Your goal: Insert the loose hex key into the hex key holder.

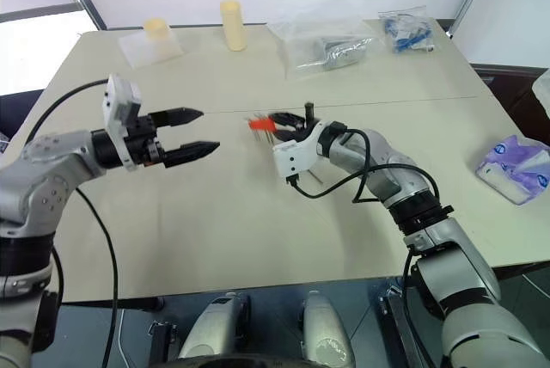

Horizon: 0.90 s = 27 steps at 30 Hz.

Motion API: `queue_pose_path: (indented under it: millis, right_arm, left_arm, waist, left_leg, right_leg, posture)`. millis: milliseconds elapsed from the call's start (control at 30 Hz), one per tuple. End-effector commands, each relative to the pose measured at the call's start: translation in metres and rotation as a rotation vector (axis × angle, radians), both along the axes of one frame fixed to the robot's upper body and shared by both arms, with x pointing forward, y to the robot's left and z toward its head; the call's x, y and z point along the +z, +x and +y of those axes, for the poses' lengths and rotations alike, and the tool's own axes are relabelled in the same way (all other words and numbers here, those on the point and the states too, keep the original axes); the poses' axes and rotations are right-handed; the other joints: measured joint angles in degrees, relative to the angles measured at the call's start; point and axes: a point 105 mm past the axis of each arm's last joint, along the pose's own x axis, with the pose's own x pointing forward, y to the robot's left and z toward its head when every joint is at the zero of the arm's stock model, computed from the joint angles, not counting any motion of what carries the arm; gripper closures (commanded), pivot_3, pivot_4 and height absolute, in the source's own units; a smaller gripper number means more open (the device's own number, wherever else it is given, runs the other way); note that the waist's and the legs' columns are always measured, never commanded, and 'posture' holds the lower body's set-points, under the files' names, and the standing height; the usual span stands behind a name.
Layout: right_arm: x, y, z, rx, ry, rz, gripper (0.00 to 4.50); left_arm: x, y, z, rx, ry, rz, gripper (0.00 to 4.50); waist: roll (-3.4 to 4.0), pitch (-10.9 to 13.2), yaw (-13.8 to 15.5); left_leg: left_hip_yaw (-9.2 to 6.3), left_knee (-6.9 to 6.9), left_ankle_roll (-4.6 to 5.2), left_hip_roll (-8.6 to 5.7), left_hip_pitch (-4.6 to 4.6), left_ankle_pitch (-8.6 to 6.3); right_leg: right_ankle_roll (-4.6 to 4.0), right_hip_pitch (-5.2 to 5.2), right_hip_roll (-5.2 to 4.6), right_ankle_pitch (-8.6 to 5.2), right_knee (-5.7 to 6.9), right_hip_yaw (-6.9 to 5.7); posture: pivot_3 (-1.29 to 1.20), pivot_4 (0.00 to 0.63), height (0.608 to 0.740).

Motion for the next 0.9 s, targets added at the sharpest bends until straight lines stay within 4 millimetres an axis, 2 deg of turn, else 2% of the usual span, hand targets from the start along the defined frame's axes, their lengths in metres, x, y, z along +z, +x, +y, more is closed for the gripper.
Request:
queue_pose_path:
  millis: [33, 133, 267, 533, 900]
  right_arm:
    - [0.037, -0.008, 0.002, 0.049, 0.076, -0.209, 3.5]
    - [0.05, -0.012, 0.002, 0.064, 0.118, -0.283, 3.5]
    - [0.044, -0.012, 0.001, 0.075, 0.109, -0.257, 3.5]
    - [0.045, -0.019, 0.004, 0.115, 0.106, -0.25, 3.5]
    - [0.048, -0.034, 0.006, 0.189, 0.148, -0.094, 3.5]
  left_arm:
    - [0.012, 0.002, -0.003, -0.046, -0.047, 0.008, 0.0]
    - [0.02, 0.006, -0.007, -0.085, -0.092, 0.038, 0.0]
    - [0.031, 0.009, -0.013, -0.143, -0.159, 0.081, 0.0]
    - [0.024, 0.007, -0.02, -0.204, -0.108, 0.104, 0.0]
    - [0.018, 0.008, -0.019, -0.211, -0.045, 0.055, 0.0]
  waist:
    - [0.0, 0.0, -0.16]
    - [-0.03, 0.02, -0.07]
    - [-0.05, 0.03, 0.04]
    - [-0.05, 0.03, -0.14]
    - [-0.05, 0.03, -0.08]
  left_leg:
    - [0.01, -0.01, 0.0, 0.0, 0.01, 0.0]
    - [0.01, 0.0, 0.0, 0.0, 0.0, 0.0]
    - [0.0, 0.05, 0.0, 0.0, 0.0, 0.01]
    - [-0.01, 0.02, 0.0, 0.02, 0.0, 0.01]
    - [-0.02, 0.03, 0.0, 0.03, 0.0, 0.01]
  right_leg:
    - [0.0, 0.0, 0.01, 0.0, 0.0, 0.01]
    - [0.0, 0.0, 0.02, 0.0, 0.0, 0.01]
    - [0.0, 0.06, 0.0, 0.0, 0.0, 0.0]
    - [0.0, 0.02, 0.03, 0.0, 0.01, 0.02]
    - [0.0, 0.04, 0.01, 0.0, 0.0, 0.02]
  posture:
    - [0.0, 0.15, 0.74]
    - [0.0, 0.15, 0.74]
    - [0.0, 0.15, 0.74]
    - [0.0, 0.15, 0.74]
    - [0.0, 0.15, 0.74]
